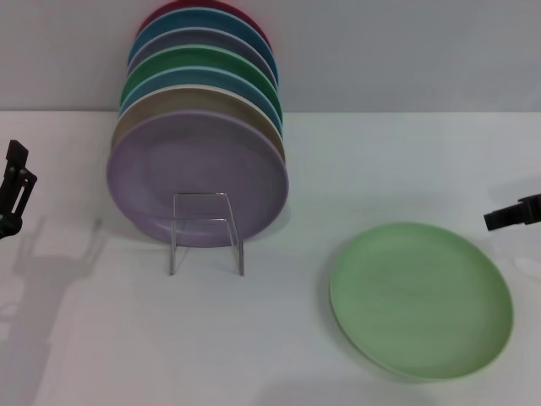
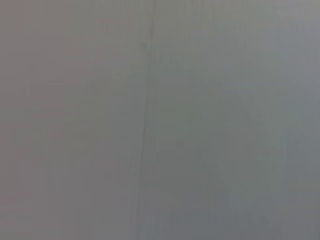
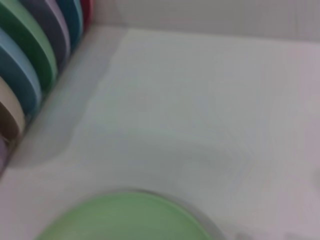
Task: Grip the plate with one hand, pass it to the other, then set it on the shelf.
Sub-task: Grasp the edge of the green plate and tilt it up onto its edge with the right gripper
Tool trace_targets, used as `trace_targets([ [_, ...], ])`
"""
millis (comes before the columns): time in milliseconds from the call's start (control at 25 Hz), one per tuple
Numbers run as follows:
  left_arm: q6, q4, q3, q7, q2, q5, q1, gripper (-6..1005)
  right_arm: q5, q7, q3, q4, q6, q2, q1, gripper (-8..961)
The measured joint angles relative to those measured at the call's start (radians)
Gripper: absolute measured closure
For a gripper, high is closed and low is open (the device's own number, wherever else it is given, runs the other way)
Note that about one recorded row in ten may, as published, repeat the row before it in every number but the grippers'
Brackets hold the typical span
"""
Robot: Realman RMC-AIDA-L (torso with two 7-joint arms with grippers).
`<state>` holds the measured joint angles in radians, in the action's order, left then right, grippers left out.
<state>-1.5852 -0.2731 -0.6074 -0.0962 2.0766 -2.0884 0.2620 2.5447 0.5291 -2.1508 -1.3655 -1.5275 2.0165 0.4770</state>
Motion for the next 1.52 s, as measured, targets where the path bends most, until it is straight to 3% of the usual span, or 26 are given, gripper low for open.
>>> trace_targets([
  [600,0.002,0.0,0.0,-0.002,0.0,-0.001,0.014,156,0.085,-0.007,-0.002,0.17,-0.018,-0.01,0.073,455],
  [1520,-0.008,0.0,0.002,-0.003,0.0,-0.004,0.01,157,0.091,0.005,0.008,0.293,0.054,-0.004,0.077,455],
])
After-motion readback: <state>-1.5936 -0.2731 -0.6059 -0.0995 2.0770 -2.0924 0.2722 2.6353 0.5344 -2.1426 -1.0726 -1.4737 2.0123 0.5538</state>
